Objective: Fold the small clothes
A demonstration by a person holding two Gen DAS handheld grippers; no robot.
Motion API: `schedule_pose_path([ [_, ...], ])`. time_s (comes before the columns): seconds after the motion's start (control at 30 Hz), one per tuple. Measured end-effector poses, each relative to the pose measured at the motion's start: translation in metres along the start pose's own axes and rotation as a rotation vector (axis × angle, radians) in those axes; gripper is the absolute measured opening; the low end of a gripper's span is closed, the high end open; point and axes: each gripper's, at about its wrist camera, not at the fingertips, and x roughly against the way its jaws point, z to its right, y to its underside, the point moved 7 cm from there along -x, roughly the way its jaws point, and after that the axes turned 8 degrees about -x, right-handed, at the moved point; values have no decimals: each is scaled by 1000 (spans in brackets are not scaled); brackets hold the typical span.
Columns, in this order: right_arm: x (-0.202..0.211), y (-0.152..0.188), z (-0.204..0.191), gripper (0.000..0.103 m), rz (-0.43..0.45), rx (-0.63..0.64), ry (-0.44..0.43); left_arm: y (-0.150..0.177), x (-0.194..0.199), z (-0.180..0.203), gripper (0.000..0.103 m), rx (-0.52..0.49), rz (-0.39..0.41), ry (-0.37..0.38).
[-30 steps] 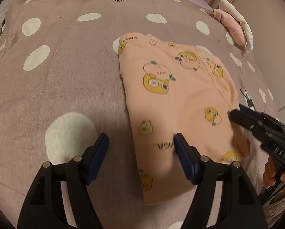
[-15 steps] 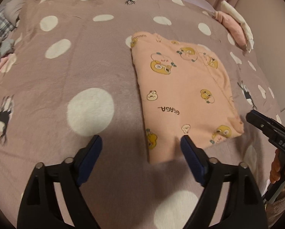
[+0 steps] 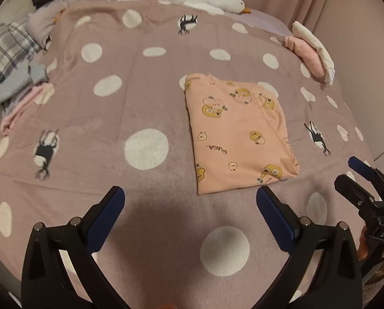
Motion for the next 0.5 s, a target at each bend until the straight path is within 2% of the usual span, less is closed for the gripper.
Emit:
schedule_pose_path([
  [0.27,24,-5,-17,102,64,31,34,2,18,0,103,-1,24,-49],
  [0.37,15,0,-18,102,41,33,34,9,11,0,103,-5,-3,-94],
  [0.5,2,13,-17,102,-12,16,45,14,8,2,103,-5,-16,-94],
])
